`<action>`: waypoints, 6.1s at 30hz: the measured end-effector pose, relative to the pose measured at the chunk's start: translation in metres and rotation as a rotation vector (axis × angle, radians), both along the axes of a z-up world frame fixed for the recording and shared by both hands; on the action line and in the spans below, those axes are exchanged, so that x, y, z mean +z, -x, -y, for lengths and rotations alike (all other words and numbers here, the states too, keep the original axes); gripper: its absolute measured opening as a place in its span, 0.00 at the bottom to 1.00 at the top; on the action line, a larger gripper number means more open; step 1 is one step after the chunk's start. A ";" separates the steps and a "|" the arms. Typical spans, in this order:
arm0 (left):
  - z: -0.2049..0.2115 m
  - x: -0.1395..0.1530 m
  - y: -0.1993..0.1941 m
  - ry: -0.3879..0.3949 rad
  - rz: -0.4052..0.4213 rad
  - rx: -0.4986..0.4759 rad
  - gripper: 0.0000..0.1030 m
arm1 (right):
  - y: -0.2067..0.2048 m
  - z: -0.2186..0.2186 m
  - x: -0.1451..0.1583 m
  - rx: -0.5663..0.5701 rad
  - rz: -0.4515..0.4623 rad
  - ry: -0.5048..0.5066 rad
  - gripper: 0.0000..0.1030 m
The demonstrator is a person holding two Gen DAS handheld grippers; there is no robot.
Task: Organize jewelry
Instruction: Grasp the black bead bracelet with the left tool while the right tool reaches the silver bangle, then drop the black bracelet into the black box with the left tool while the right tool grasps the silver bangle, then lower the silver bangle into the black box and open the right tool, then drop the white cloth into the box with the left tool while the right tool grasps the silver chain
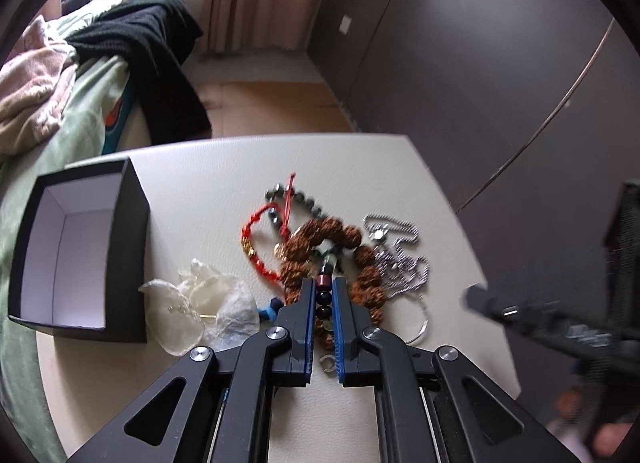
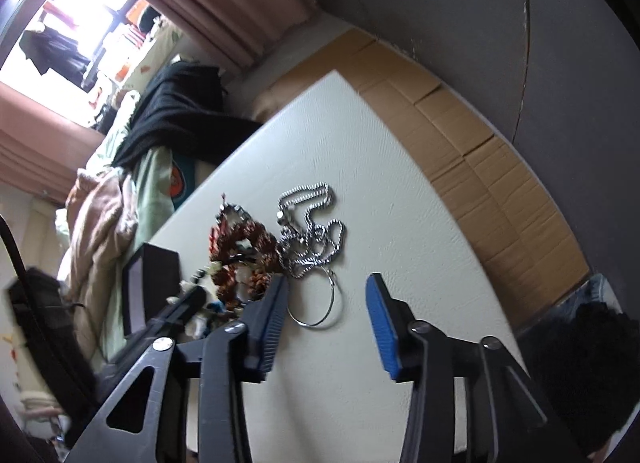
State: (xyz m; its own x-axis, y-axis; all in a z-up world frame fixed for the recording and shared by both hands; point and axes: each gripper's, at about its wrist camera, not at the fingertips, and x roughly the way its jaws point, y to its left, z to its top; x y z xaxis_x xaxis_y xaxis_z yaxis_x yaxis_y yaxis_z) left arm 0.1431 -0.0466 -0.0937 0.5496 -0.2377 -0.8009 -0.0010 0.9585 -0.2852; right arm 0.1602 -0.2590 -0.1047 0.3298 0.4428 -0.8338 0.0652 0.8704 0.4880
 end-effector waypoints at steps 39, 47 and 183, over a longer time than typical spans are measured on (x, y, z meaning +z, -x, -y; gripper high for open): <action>-0.142 0.097 0.044 0.150 0.239 0.262 0.08 | -0.007 -0.054 0.013 0.138 0.111 0.111 0.04; -0.165 0.057 0.026 0.220 0.149 0.284 0.08 | -0.008 -0.062 0.038 0.138 0.191 0.036 0.04; -0.186 0.058 0.031 0.269 0.154 0.366 0.30 | -0.033 -0.079 0.065 0.155 0.269 0.103 0.13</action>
